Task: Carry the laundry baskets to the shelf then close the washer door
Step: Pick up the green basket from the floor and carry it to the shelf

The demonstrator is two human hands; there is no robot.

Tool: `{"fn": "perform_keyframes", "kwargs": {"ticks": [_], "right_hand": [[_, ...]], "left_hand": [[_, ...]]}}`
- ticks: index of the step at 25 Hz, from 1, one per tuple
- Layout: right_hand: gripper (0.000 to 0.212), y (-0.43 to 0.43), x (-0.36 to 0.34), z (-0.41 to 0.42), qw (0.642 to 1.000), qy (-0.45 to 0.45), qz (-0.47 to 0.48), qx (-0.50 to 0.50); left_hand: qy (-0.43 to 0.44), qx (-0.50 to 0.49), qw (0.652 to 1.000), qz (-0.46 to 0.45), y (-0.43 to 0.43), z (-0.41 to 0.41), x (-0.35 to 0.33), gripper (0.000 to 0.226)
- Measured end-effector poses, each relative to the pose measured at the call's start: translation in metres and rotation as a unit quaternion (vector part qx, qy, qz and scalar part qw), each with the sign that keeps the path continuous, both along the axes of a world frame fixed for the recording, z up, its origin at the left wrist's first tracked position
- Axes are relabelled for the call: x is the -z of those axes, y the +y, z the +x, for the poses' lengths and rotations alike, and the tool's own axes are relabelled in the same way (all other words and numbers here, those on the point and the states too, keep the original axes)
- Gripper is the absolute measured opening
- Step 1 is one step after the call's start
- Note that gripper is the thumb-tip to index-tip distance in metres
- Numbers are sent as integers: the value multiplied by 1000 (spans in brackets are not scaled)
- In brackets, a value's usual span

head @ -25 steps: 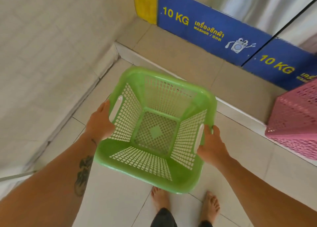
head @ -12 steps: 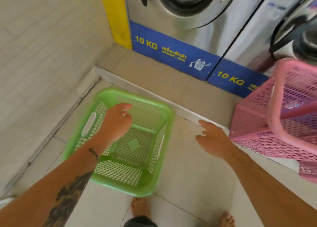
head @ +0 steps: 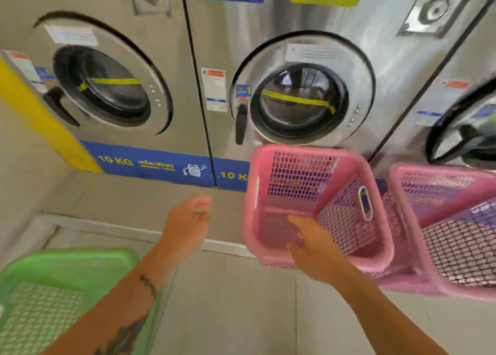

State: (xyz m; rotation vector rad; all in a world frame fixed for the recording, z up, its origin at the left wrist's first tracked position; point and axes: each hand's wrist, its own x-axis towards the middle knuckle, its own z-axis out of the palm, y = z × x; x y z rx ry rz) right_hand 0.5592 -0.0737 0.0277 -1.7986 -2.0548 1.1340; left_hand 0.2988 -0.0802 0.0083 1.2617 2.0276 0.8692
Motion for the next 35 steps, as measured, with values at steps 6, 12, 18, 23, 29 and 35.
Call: {"fn": "perform_keyframes", "kwargs": {"ticks": [6, 12, 18, 23, 29, 35], "right_hand": [[63, 71, 30, 117, 998, -51, 25, 40], [72, 130, 92, 178, 981, -145, 90, 94], [88, 157, 144, 214, 979, -172, 62, 88], [98, 136, 157, 211, 968, -214, 107, 72], [89, 64, 144, 172, 973, -192, 125, 39], [86, -6, 145, 123, 973, -196, 123, -7]], "left_hand": [[-7, -10, 999, -33, 78, 103, 26, 34], [98, 53, 993, -28, 126, 128, 90, 56], [231, 94, 968, -6, 132, 120, 144, 88], [261, 89, 961, -5, 110, 119, 148, 91], [253, 39, 966, -35, 21, 67, 146, 85], [196, -5, 980, -30, -66, 15, 135, 77]]}}
